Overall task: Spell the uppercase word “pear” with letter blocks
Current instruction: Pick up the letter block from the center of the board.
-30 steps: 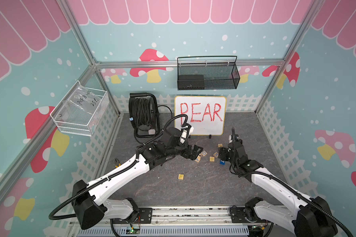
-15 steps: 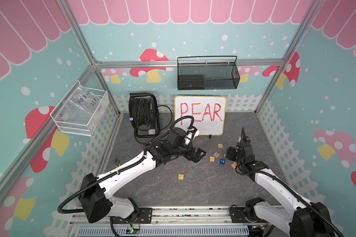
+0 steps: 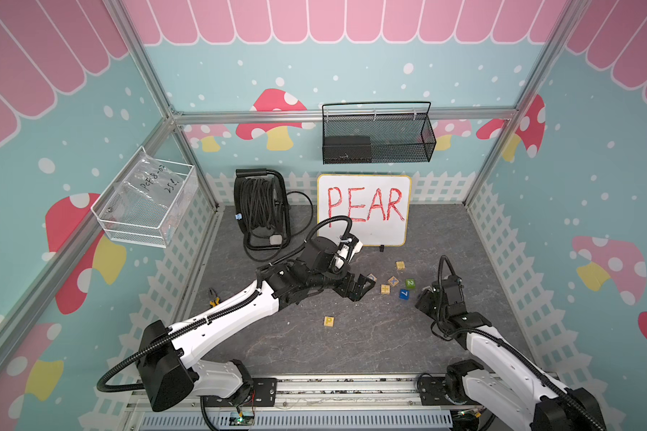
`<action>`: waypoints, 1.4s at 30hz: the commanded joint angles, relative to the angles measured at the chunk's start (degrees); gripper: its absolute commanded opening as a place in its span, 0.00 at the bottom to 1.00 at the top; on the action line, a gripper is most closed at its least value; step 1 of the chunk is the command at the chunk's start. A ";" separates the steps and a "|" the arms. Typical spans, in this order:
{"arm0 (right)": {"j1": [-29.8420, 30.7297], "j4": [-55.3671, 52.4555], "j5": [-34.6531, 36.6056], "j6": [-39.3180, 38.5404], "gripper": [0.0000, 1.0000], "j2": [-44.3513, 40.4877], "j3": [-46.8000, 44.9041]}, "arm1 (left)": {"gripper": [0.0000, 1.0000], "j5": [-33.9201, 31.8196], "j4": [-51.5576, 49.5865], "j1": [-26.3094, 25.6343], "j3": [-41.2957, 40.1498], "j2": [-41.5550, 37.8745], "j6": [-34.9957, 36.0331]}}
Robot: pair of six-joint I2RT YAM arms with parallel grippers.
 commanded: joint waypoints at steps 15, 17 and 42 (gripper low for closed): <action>-0.61 4.17 4.25 8.95 0.57 6.55 0.21 | 0.99 -1.32 0.58 -7.85 -1.40 3.00 3.96; -0.62 4.64 4.97 9.45 0.59 6.19 0.06 | 0.99 -2.95 1.06 -8.72 -1.84 3.27 3.96; -1.11 9.91 4.63 9.00 0.53 16.28 1.16 | 1.00 -11.83 2.16 -13.30 -3.76 3.37 6.72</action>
